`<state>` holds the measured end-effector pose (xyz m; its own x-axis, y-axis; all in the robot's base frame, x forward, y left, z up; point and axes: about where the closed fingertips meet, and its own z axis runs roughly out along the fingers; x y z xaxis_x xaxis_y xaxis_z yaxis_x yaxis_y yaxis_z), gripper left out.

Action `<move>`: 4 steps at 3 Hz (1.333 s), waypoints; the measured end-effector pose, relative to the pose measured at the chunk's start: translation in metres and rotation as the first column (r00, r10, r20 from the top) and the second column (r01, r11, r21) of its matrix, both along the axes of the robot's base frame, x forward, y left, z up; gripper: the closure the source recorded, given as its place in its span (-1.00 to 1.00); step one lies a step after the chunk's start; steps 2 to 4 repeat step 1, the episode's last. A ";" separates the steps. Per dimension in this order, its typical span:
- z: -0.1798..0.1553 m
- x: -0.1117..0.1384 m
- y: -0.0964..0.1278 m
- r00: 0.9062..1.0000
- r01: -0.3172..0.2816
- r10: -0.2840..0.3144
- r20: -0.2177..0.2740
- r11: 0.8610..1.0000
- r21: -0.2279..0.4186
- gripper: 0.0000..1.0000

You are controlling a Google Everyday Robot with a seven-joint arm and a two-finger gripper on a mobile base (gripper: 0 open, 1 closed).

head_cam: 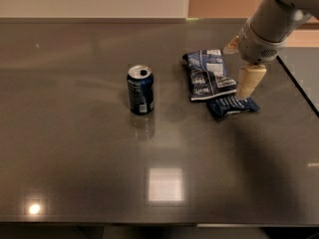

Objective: Move rxbar blueberry near blue chip bag

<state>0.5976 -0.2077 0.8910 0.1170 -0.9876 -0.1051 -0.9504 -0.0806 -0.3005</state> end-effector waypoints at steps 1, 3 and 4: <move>0.000 0.000 0.000 1.000 0.000 0.000 0.000 1.000 0.000 -1.00; 0.000 0.000 0.000 1.000 0.000 0.000 0.000 1.000 0.000 -1.00; 0.000 0.000 0.000 1.000 0.000 0.000 0.000 1.000 0.000 -1.00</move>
Offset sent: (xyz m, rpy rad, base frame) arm 0.0000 0.0000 0.0000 0.0000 0.0000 0.0000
